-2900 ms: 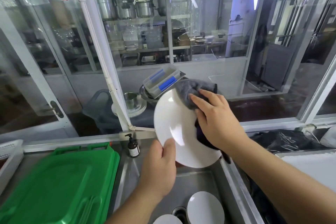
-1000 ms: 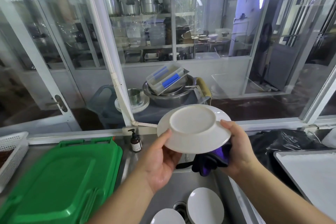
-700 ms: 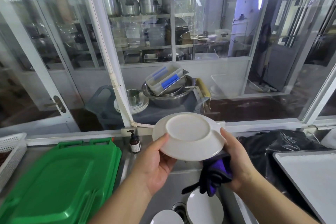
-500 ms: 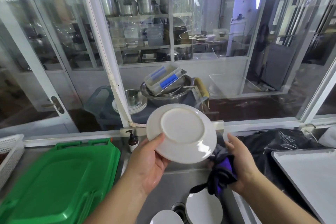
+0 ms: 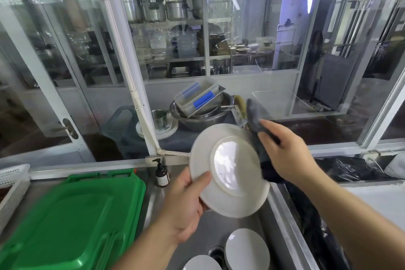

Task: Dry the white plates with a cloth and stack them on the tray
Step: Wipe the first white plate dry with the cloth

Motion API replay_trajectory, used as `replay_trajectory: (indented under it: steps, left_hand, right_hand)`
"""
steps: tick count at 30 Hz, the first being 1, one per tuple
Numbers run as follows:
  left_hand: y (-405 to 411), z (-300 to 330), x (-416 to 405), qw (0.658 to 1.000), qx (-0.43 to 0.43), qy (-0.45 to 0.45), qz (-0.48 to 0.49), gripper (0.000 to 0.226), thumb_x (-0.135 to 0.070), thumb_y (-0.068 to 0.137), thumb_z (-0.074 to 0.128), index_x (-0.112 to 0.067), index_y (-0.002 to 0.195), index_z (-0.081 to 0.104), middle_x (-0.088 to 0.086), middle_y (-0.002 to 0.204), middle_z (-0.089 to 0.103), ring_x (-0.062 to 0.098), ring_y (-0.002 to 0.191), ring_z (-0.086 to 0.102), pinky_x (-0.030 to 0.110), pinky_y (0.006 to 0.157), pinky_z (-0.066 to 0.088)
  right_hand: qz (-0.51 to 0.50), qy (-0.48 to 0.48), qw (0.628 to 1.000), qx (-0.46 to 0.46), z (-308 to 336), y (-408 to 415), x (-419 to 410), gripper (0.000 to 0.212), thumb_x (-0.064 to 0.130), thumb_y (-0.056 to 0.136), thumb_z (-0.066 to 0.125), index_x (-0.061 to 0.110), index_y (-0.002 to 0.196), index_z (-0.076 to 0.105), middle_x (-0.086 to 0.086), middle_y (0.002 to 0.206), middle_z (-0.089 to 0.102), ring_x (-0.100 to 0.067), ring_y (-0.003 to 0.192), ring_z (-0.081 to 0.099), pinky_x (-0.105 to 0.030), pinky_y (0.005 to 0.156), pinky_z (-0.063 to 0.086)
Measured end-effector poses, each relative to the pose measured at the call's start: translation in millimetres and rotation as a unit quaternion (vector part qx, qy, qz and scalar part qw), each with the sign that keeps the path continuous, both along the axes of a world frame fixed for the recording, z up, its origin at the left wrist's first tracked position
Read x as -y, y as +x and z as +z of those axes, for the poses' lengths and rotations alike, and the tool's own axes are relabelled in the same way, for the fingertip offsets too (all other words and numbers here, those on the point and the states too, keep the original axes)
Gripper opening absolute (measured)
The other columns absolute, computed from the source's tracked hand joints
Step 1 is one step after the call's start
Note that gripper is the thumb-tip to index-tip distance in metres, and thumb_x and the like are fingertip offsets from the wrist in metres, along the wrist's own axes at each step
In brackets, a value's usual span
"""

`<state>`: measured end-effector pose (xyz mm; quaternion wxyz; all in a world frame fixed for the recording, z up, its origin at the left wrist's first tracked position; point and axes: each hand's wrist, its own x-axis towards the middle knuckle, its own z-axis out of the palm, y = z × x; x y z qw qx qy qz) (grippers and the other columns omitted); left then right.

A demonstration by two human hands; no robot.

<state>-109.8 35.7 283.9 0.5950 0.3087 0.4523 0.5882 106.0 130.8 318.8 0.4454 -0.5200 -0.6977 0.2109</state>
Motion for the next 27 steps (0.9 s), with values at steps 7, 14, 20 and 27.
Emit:
replay_trajectory:
  steps: [7,14,20,27]
  left_hand:
    - [2,1,3,0.996,-0.067,0.048,-0.031,0.029,-0.006,0.099,0.058,-0.013,0.126,0.064,0.015,0.116,0.076,0.032,0.105,0.072,0.052,0.085,0.06]
    - [6,-3,5,0.993,-0.06,0.095,-0.037,0.038,-0.016,0.088,0.07,-0.015,0.125,0.069,0.02,0.121,0.074,0.03,0.11,0.07,0.043,0.082,0.058]
    - [0,4,6,0.991,-0.08,0.108,-0.028,0.027,-0.021,0.088,0.071,-0.029,0.113,0.076,0.013,0.114,0.077,0.03,0.102,0.072,0.056,0.082,0.061]
    - [-10,5,11,0.984,-0.123,0.125,0.008,0.026,-0.03,0.082,0.075,-0.032,0.108,0.078,0.013,0.114,0.077,0.046,0.115,0.067,0.073,0.095,0.051]
  right_hand:
    - [0.075,0.152,0.968,0.184,5,-23,13,0.045,0.046,0.104,0.044,0.027,0.135,0.07,-0.003,0.141,0.056,-0.027,0.124,0.057,-0.043,0.104,0.049]
    - [0.207,0.28,0.894,0.281,10,-49,43,0.032,0.037,0.098,0.065,0.03,0.128,0.073,-0.003,0.137,0.057,-0.027,0.104,0.057,-0.041,0.092,0.051]
    - [0.079,0.25,0.943,0.205,22,-43,28,0.041,0.041,0.1,0.052,0.025,0.135,0.068,-0.011,0.138,0.055,-0.036,0.119,0.058,-0.041,0.102,0.048]
    - [0.043,-0.103,0.99,0.081,35,-12,0,0.033,0.037,0.106,0.051,0.043,0.138,0.06,0.007,0.141,0.061,-0.02,0.129,0.056,-0.03,0.103,0.04]
